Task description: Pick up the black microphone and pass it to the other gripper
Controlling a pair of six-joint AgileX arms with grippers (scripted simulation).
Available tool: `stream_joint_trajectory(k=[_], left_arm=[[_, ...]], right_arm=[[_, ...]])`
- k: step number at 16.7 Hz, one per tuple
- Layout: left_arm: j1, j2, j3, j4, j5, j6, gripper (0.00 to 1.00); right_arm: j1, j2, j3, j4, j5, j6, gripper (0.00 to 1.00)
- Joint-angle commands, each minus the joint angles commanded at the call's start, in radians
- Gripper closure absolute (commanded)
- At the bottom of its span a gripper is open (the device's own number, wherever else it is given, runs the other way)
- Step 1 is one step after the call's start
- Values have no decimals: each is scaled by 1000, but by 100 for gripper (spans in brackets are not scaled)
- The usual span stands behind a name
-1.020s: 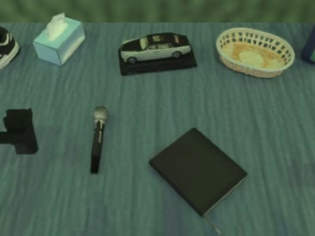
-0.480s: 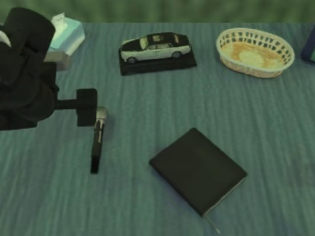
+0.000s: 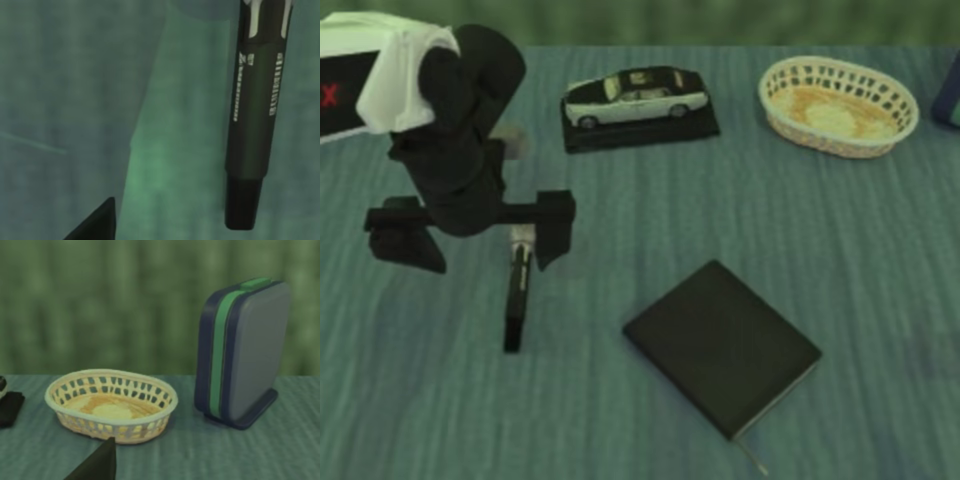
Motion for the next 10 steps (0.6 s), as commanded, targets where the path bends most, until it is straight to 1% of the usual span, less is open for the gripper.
stream_joint_trajectory(k=[6,8,10], left_arm=[[4,1,-3,4,0,1,0],[2,25,-19,40,0,2,0],[0,70,-47,116,1,2,0]], right_arm=[[0,0,0,0,0,0,0],[0,0,0,0,0,0,0],[0,0,0,0,0,0,0]])
